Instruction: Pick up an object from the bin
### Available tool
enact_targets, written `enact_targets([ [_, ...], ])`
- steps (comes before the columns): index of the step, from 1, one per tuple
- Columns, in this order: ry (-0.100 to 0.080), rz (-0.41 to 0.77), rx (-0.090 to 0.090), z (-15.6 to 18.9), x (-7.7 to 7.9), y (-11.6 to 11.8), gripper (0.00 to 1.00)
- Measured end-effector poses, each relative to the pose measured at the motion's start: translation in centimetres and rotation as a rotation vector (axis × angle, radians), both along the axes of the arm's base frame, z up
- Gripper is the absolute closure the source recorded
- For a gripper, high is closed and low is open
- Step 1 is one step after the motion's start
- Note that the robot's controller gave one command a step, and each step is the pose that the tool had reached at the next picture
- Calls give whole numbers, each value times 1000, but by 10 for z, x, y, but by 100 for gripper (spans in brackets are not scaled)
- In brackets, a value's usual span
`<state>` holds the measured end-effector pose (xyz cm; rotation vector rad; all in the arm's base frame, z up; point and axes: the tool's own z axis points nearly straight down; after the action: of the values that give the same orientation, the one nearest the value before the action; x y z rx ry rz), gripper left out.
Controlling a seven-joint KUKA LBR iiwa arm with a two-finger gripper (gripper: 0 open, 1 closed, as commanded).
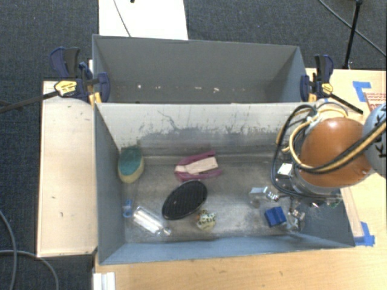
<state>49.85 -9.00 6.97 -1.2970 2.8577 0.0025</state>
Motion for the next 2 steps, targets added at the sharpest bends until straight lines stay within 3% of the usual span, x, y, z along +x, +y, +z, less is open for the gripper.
enact_targets([
  [1, 0, -2, -1, 1, 0, 0, 100],
  [2, -4, -9, -2, 22, 1, 0, 100],
])
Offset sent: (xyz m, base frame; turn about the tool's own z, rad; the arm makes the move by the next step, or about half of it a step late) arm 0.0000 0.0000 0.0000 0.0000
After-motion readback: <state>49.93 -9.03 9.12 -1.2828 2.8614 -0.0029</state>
